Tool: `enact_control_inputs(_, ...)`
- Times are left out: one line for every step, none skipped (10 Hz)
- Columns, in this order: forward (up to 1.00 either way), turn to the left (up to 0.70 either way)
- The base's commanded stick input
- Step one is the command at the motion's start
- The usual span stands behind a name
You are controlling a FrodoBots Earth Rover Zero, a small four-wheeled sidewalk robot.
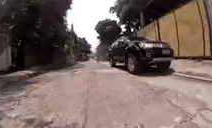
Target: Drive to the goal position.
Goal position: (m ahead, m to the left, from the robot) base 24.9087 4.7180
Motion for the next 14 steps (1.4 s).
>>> enact_control_inputs(1.0, 0.43)
enact_control_inputs(1.0, 0.03)
enact_control_inputs(1.0, 0.03)
enact_control_inputs(1.0, 0.03)
enact_control_inputs(1.0, 0.03)
enact_control_inputs(1.0, 0.03)
enact_control_inputs(1.0, 0.03)
enact_control_inputs(1.0, 0.03)
enact_control_inputs(1.0, 0.03)
enact_control_inputs(1.0, 0.03)
enact_control_inputs(1.0, 0.03)
enact_control_inputs(1.0, 0.03)
enact_control_inputs(1.0, 0.03)
enact_control_inputs(1.0, 0.03)
